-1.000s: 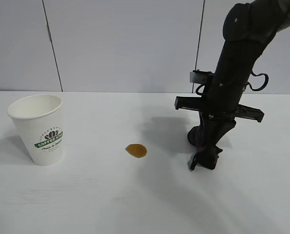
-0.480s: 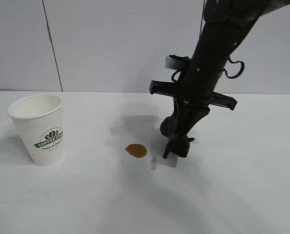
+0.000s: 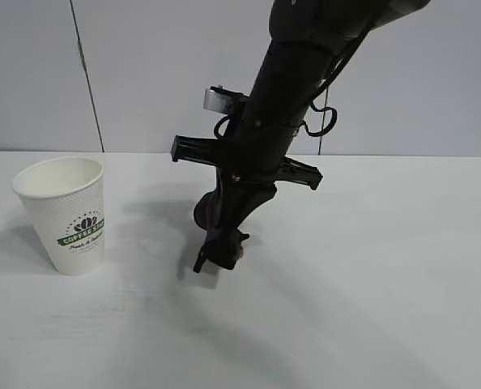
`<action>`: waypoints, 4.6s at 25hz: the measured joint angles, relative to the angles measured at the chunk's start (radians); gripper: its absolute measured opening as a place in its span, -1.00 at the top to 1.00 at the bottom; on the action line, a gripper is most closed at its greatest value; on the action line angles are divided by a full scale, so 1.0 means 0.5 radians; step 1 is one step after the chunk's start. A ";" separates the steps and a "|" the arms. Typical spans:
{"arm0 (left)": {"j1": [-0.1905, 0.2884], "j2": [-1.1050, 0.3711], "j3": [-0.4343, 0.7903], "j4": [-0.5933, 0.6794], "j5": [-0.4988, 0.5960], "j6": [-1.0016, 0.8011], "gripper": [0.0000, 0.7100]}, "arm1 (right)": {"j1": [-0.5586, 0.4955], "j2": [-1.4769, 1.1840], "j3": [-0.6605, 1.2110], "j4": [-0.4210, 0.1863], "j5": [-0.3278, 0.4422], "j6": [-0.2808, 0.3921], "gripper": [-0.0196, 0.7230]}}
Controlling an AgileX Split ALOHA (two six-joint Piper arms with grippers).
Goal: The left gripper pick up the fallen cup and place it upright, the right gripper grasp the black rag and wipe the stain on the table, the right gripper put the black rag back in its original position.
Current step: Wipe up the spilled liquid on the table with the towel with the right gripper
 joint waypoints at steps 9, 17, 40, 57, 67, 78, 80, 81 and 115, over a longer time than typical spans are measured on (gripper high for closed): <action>0.000 0.000 0.000 0.000 0.000 0.000 -0.87 | 0.000 0.083 0.000 0.014 -0.033 0.042 0.75; 0.000 0.000 0.000 0.000 0.000 0.000 -0.87 | 0.000 0.154 0.000 0.058 -0.070 0.042 0.75; 0.000 0.000 0.000 0.000 0.000 0.000 -0.87 | -0.069 0.154 0.000 -0.147 0.194 0.042 0.75; 0.000 0.000 0.000 0.000 0.000 0.000 -0.87 | -0.261 0.154 -0.380 -0.283 0.596 0.046 0.75; 0.000 0.000 0.000 0.000 0.000 0.000 -0.87 | -0.096 0.168 -0.396 -0.052 0.324 0.074 0.75; 0.000 0.000 0.000 0.000 0.000 0.000 -0.87 | 0.087 0.297 -0.396 -0.053 0.229 0.120 0.75; 0.000 0.000 0.000 0.000 0.000 0.000 -0.87 | 0.087 0.297 -0.396 -0.113 0.229 0.147 0.75; 0.000 0.000 0.000 0.000 0.000 0.000 -0.87 | 0.087 0.297 -0.396 -0.145 0.229 0.163 0.75; 0.000 0.000 0.000 0.000 0.000 0.000 -0.87 | -0.108 0.241 -0.400 -0.721 0.828 0.237 0.75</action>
